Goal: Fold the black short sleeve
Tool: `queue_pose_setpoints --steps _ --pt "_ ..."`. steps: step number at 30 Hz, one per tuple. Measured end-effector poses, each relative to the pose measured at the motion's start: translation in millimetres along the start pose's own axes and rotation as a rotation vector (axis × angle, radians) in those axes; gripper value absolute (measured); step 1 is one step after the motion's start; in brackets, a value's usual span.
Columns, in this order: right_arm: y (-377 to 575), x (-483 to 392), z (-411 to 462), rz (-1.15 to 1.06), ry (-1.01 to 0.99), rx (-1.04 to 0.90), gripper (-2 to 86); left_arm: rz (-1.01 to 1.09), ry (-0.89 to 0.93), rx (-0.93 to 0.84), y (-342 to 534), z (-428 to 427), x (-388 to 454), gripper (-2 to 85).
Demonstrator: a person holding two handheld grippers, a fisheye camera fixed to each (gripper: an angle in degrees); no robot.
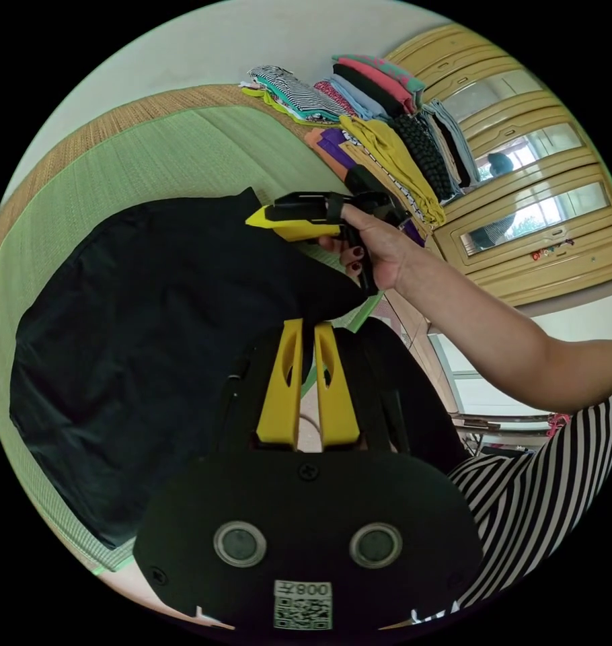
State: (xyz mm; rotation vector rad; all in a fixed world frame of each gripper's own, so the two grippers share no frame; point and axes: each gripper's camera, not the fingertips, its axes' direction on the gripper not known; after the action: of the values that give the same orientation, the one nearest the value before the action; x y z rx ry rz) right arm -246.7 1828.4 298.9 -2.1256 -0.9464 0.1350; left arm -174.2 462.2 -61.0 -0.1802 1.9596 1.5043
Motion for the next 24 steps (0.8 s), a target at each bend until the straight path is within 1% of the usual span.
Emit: queue_pose_setpoints --steps 6,13,20,22,24 --pt "-11 -22 8 0.016 -0.002 -0.003 2.9 0.011 0.011 0.007 8 -1 -19 2.5" --pt "-11 -65 6 -0.006 -0.052 0.039 1.7 0.016 0.063 0.036 25 -9 -47 2.5" --pt "-11 -151 15 -0.08 -0.049 0.072 1.4 0.031 0.107 0.134 55 -37 -82 2.4" --pt "-13 -181 26 -0.112 -0.052 0.068 1.4 0.013 0.131 0.173 67 -49 -97 2.4" --pt "-15 -226 48 -0.165 -0.058 0.056 1.5 -0.039 0.187 0.248 89 -68 -121 2.4"
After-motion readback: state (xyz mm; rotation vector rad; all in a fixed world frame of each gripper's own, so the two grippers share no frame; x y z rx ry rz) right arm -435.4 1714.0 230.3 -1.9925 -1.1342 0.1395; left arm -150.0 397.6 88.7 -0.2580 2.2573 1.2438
